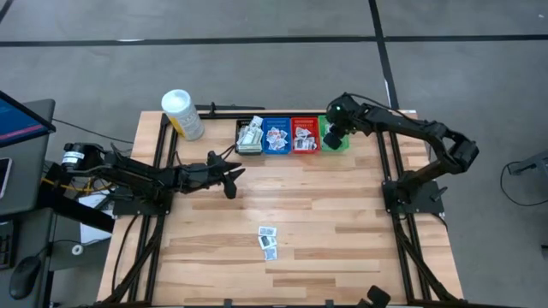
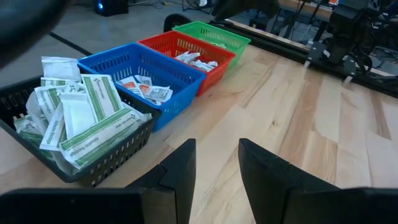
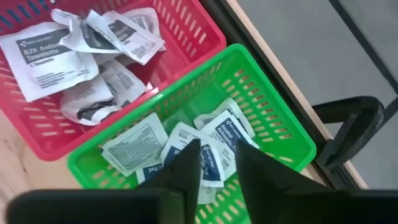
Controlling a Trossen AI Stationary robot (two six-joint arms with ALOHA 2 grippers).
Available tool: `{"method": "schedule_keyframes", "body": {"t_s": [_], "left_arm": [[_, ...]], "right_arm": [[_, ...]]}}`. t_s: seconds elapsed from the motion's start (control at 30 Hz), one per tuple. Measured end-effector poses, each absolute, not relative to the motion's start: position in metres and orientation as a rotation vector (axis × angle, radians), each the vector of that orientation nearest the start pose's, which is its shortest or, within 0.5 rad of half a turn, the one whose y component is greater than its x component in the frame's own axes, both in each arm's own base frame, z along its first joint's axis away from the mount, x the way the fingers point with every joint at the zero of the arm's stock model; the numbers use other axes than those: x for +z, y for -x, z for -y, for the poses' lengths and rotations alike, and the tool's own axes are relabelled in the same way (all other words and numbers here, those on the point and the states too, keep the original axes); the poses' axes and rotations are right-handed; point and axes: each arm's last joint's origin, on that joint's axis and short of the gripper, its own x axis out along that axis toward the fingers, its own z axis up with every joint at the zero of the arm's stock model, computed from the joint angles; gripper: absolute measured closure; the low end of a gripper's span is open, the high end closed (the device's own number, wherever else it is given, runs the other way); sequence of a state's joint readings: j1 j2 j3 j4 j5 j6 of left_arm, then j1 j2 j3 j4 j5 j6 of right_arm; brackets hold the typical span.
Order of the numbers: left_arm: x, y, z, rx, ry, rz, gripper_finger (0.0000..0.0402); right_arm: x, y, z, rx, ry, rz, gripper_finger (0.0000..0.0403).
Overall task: Pick & Place First Aid Supplies
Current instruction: Put the orange ointment pack in the blue bin
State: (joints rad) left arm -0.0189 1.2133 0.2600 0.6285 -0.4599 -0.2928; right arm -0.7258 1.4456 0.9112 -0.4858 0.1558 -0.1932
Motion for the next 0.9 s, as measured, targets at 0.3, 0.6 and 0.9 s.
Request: {"method": "schedule_keyframes", "body": {"t_s": [0.3,0.6,0.9], "left_arm": [[0.155,-0.208,-0.007,0.41,0.224,-0.266,0.028],[0.154,-0.209,0.0,0.246,0.249,-0.301,0.028],[0.154,-0.208,0.023,0.151,0.304,-0.309,0.028]], "right_arm": [[0.217,-0.228,0.161,-0.576,-0.028,-1.03,0.0248],[0.235,-0.279,0.079,-0.175,-0.024,-0.763,0.026],[0.222,-0.303,-0.023,0.161,0.112,-0.737,0.0266]]}}
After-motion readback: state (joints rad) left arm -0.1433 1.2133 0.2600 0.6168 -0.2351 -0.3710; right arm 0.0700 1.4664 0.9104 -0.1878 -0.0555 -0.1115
